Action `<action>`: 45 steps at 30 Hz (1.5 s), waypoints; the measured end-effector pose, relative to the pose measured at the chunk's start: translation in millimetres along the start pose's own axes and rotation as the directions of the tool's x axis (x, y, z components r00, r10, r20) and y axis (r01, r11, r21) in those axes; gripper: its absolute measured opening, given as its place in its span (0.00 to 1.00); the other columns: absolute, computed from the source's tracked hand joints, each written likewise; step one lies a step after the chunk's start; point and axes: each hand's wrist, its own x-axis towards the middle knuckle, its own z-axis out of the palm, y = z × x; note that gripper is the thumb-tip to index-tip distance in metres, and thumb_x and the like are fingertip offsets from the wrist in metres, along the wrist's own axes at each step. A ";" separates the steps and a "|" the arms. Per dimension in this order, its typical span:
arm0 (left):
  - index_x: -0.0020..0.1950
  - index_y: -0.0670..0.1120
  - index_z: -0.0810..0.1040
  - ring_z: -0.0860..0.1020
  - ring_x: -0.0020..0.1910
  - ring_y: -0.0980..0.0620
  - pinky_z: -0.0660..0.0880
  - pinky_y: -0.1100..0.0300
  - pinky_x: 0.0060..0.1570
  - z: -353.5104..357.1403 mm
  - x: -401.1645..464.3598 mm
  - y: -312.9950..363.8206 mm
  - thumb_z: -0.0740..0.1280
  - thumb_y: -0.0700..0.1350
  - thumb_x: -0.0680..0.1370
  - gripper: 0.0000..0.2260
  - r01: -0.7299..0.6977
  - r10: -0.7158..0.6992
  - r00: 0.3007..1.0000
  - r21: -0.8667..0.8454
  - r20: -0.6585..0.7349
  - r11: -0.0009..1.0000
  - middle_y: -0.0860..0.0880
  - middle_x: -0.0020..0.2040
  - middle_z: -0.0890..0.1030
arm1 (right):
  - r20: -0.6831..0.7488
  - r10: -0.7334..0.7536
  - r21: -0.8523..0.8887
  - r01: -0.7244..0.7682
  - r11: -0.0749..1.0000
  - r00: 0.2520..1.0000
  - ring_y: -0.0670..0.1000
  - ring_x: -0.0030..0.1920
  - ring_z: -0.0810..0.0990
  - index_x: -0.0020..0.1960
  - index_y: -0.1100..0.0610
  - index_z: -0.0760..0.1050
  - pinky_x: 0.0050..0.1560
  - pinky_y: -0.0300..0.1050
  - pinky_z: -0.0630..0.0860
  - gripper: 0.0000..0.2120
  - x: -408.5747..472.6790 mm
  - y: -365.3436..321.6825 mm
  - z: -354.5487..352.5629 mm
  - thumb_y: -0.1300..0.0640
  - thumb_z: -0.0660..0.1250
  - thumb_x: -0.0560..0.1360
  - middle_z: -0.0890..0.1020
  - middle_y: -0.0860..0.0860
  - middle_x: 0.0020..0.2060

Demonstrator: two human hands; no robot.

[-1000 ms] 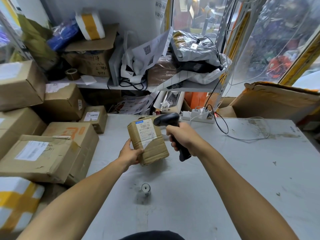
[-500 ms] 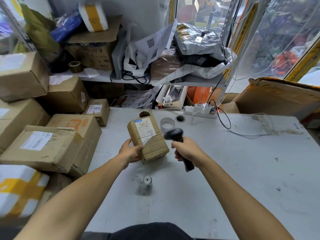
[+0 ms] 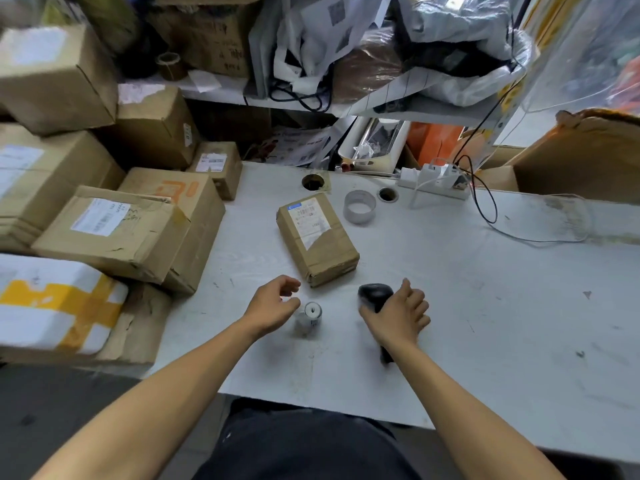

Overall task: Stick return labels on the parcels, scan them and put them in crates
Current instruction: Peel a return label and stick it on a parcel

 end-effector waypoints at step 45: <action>0.45 0.50 0.83 0.83 0.45 0.49 0.80 0.57 0.45 1.7 -14.1 19.1 0.74 0.53 0.77 0.07 0.011 -0.123 0.952 -0.369 -0.281 0.929 0.49 0.44 0.84 | 0.352 -0.529 0.259 0.463 0.848 0.772 0.48 0.44 0.79 0.49 0.56 0.76 0.46 0.45 0.80 0.13 -8.9 -11.0 11.7 0.54 0.75 0.69 0.81 0.48 0.43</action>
